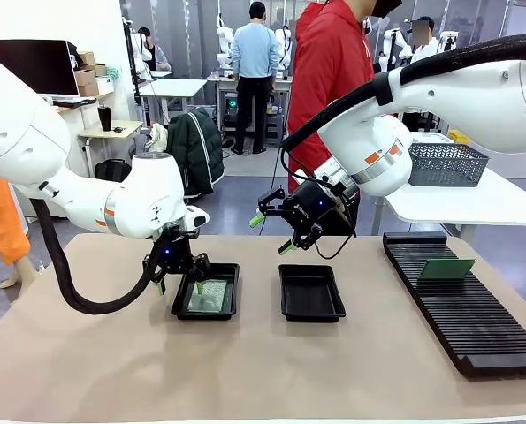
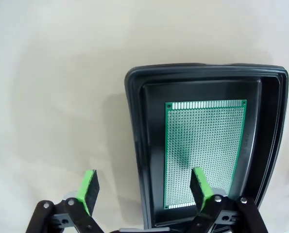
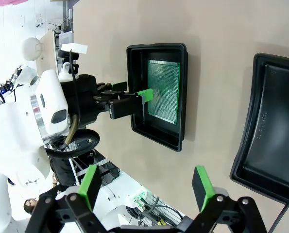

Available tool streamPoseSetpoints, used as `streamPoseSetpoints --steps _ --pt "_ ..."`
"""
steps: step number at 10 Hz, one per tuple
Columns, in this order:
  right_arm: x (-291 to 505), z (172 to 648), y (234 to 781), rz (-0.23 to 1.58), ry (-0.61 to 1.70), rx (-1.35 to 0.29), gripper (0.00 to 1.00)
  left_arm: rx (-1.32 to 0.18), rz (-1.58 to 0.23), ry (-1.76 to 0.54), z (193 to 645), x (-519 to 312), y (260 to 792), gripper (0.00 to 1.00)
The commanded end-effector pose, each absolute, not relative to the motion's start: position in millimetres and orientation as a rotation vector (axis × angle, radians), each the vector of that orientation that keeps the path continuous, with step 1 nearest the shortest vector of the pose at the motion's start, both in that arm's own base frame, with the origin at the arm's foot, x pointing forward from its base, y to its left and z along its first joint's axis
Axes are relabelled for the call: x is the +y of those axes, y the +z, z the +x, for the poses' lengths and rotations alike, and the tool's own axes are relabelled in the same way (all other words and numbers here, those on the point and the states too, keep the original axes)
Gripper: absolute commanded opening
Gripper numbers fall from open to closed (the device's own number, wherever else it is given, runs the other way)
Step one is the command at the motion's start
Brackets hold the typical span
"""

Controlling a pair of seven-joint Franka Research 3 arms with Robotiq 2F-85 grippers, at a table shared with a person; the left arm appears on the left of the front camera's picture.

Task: Inspect and transfer BCBs to ESD trays.
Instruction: Pick up the ESD tray and place it on the left side of the table.

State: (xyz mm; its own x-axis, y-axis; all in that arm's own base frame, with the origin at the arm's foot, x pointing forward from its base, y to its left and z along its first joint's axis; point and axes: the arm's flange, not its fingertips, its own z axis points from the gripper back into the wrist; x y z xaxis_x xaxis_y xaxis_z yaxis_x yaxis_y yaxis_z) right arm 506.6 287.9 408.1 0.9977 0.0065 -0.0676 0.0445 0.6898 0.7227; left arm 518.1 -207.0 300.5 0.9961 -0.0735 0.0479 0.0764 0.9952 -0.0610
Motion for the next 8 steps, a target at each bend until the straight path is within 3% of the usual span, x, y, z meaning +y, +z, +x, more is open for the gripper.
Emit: streamPoseSetpoints --steps 1,8 --pt "291 508 408 0.791 -0.031 0.059 1.00 -0.045 -0.063 -0.073 519 -206 300 1.00" --pt "291 508 408 0.791 -0.031 0.059 1.00 -0.084 -0.066 -0.052 519 -194 310 0.70"
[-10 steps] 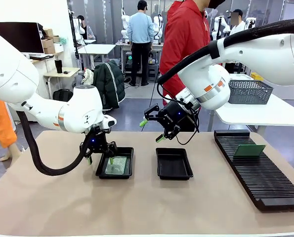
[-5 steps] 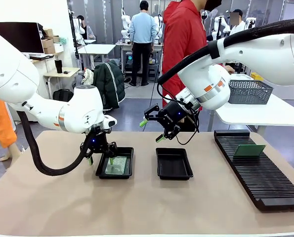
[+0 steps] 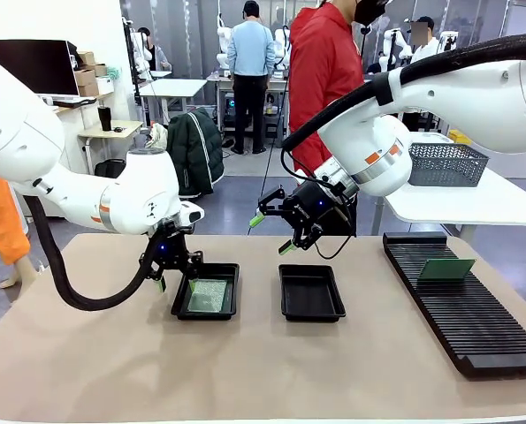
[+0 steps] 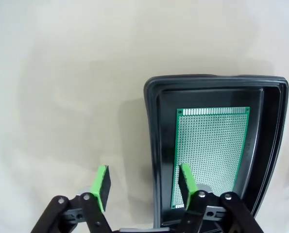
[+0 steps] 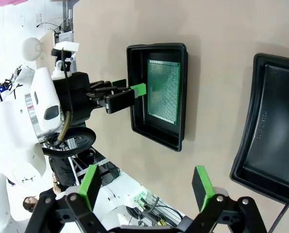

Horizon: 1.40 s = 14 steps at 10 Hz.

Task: Inspect and transfer BCBs to ESD trays.
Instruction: Pick up the ESD tray and place it on the left side of the table.

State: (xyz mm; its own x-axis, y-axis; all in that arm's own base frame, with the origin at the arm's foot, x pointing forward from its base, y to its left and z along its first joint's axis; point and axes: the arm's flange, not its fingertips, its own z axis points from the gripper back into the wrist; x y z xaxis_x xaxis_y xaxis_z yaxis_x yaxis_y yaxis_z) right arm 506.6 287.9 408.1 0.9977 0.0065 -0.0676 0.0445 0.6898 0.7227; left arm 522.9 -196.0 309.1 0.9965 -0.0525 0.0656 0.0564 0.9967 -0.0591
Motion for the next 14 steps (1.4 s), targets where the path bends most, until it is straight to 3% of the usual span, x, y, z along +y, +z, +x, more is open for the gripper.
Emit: streamPoseSetpoints --steps 1,14 --pt "290.6 508.0 408.1 0.791 -0.031 0.059 1.00 -0.077 -0.070 -0.056 520.7 -192.9 308.6 0.66" --pt "290.6 508.0 408.1 0.791 -0.031 0.059 1.00 -0.069 -0.102 -0.047 517.0 -193.2 299.9 0.06"
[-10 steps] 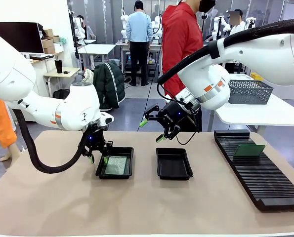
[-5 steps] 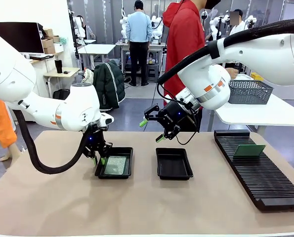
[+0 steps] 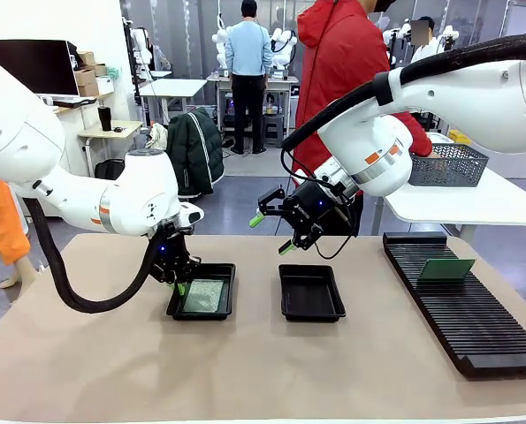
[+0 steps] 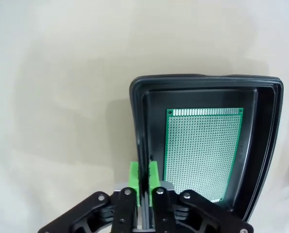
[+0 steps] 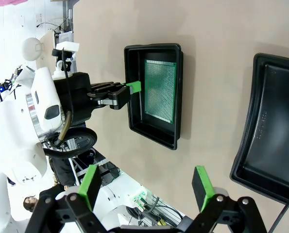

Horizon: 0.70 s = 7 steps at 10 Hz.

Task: Inspect and transfer BCBs to ESD trays.
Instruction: Pick up the ESD tray and place it on the left side of the table.

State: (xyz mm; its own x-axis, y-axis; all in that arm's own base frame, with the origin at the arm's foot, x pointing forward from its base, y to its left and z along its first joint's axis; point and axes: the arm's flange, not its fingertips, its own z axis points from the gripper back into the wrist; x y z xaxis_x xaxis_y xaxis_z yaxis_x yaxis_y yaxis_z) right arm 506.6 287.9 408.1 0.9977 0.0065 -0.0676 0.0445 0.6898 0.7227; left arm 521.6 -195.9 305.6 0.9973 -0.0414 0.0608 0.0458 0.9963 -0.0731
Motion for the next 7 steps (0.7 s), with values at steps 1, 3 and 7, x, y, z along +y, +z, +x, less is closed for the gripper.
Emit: streamPoseSetpoints --steps 1,3,7 --pt "291 508 408 0.791 -0.031 0.059 1.00 -0.068 -0.104 -0.046 516 -193 300 0.03" --pt "291 508 408 0.791 -0.031 0.059 1.00 -0.069 -0.108 -0.042 515 -193 302 0.00" --pt "291 508 408 0.791 -0.031 0.059 1.00 -0.087 -0.208 -0.043 513 -178 306 0.00"
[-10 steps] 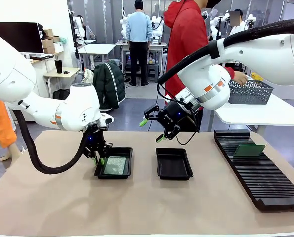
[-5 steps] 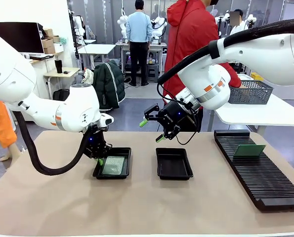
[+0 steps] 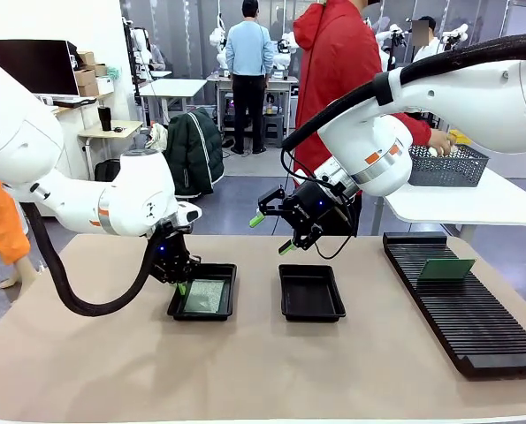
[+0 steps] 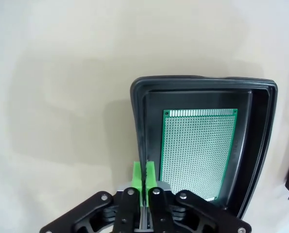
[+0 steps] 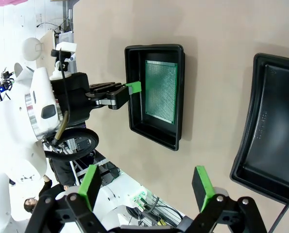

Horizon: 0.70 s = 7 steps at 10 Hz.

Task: Inspect and transfer BCBs to ESD trays.
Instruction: Pick up the ESD tray and place it on the left side of the table.

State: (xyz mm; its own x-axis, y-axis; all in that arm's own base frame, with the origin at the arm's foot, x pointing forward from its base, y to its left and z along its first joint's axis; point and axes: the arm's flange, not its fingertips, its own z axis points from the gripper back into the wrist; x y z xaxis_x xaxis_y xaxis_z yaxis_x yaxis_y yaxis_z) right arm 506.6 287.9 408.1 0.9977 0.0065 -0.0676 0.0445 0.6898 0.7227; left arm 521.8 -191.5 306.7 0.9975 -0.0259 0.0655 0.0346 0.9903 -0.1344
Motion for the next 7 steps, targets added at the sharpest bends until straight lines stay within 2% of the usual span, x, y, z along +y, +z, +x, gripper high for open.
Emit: streamPoseSetpoints --steps 1,7 --pt "291 508 408 0.791 -0.031 0.059 1.00 -0.089 -0.225 -0.039 512 -173 309 0.00" --pt "291 508 408 0.791 -0.031 0.059 1.00 -0.151 -0.346 -0.053 513 -125 331 0.00"
